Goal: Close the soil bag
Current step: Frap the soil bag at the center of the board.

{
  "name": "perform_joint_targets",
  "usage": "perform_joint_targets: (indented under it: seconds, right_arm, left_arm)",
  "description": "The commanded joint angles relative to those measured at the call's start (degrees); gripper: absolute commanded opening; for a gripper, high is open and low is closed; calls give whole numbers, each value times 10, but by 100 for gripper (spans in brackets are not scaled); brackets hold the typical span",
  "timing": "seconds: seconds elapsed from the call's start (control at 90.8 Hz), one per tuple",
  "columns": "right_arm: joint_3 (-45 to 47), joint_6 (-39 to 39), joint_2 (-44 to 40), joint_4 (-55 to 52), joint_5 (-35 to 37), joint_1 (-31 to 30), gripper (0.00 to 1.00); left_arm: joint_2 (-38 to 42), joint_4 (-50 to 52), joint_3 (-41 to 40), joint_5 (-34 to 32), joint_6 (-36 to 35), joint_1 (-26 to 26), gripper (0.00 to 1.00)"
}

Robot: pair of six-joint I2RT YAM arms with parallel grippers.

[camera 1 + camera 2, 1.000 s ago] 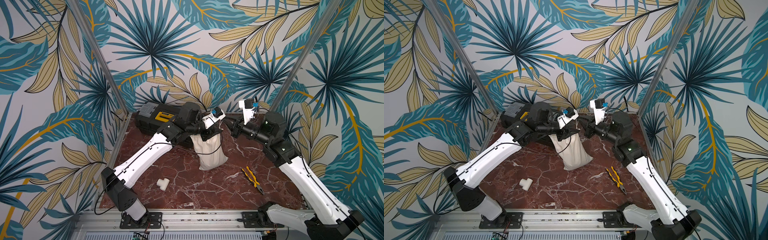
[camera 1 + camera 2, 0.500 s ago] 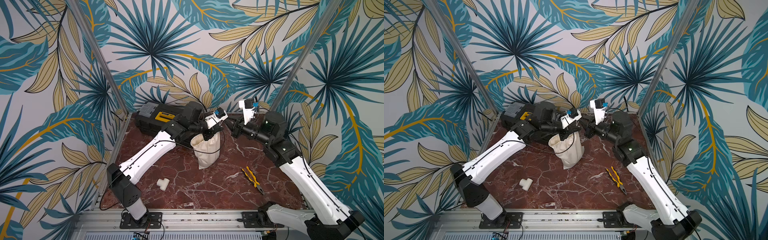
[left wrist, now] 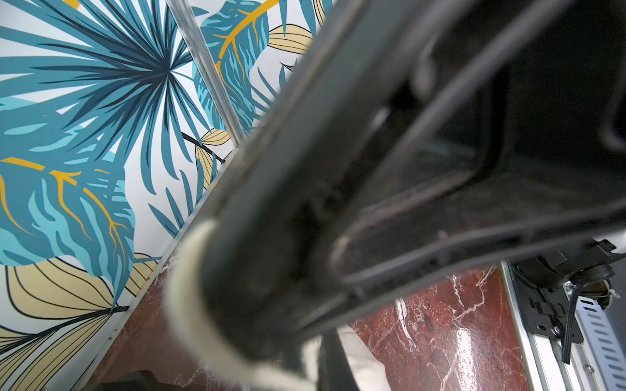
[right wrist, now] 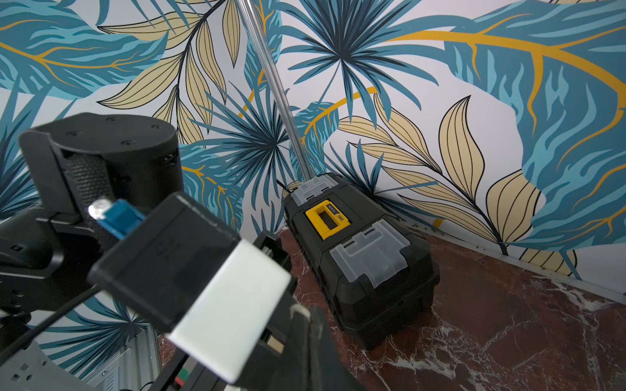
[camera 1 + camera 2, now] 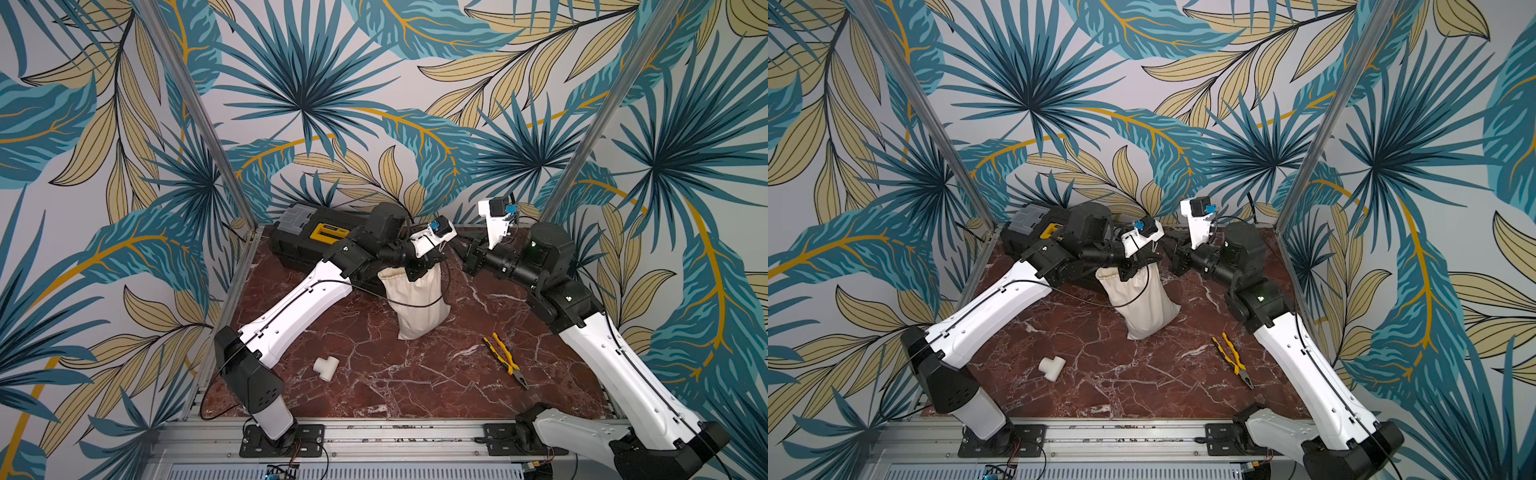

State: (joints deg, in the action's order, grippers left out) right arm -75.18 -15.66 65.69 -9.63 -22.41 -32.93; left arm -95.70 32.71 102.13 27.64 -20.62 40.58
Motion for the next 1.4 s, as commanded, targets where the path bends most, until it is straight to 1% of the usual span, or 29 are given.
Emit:
perform_joint_targets:
  seconds: [0.0, 0.132, 0.54, 0.672, 0.793, 0.925, 1.09, 1.234, 1.388]
  right_arm:
    - [-30, 0, -22, 63, 13, 1, 0]
    - [-30, -4, -23, 68, 17, 1, 0]
    - [-45, -18, -20, 79, 15, 1, 0]
    - [-48, -21, -18, 81, 15, 1, 0]
    - [-51, -24, -18, 82, 15, 1, 0]
    - [-52, -25, -20, 83, 26, 1, 0]
    - [-54, -20, -32, 87, 54, 1, 0]
    - [-60, -23, -32, 85, 56, 1, 0]
    - [-64, -26, -31, 87, 59, 1, 0]
  left_arm:
    - [-11, 49, 10, -11, -20, 1, 8]
    - [-9, 60, 5, -17, -30, 1, 8]
    - [-10, 80, -7, -32, -47, 1, 14]
    - [-10, 87, -8, -40, -51, 2, 14]
    - [-7, 92, -8, -52, -52, 2, 9]
    - [-9, 108, -9, -58, -56, 2, 8]
    - [-2, 124, -27, -69, -67, 2, 8]
    - [7, 133, -49, -77, -73, 3, 10]
    - [12, 155, -55, -89, -79, 3, 10]
